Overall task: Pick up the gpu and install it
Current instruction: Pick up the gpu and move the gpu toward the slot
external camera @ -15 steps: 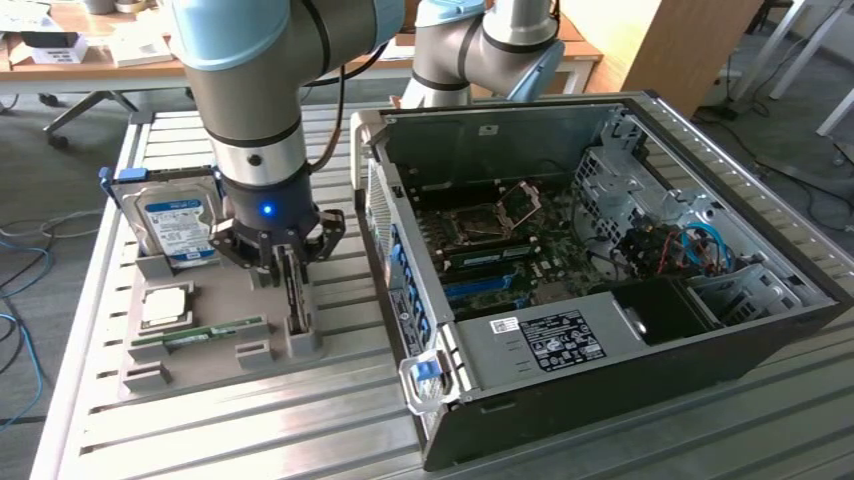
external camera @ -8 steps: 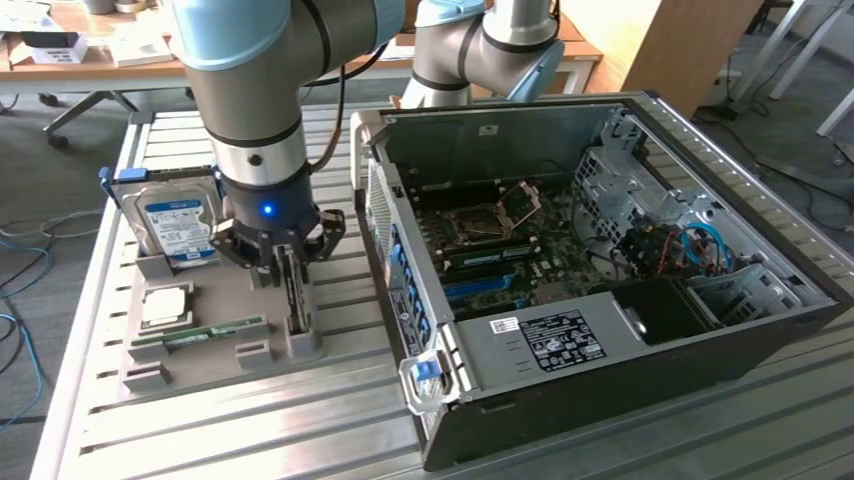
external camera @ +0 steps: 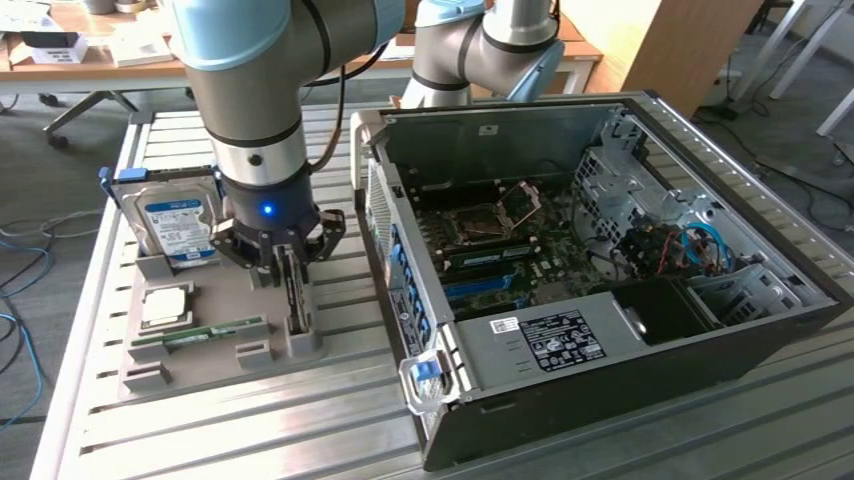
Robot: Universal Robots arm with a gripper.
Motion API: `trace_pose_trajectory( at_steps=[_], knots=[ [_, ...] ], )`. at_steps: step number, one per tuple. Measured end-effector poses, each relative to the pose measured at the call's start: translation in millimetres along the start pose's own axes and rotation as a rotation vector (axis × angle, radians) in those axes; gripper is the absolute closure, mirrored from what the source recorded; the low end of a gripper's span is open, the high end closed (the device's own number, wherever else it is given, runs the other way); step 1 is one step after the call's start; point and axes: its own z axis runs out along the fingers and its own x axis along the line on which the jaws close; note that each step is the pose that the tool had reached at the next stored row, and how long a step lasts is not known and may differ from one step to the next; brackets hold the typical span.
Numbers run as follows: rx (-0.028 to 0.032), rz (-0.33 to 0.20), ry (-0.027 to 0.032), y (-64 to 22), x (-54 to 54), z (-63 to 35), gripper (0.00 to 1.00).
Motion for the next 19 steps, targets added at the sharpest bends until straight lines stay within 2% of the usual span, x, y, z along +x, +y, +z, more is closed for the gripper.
trace_pose_trajectory(
  at_steps=[3,4,5,6,14,19],
  knots=[
    [0.0,0.0,0.0,0.0,0.0,0.0,0.63],
    [0.0,0.0,0.0003,0.0,0.0,-0.1,0.69],
    [0.0,0.0,0.0001,0.0,0.0,0.0,0.69],
    [0.0,0.0,0.0,0.0,0.0,0.0,0.73],
    [0.0,0.0,0.0,0.0,0.0,0.0,0.73],
    [-0.0004,-0.022,0.001,0.0,0.0,0.0,0.73]
  ],
)
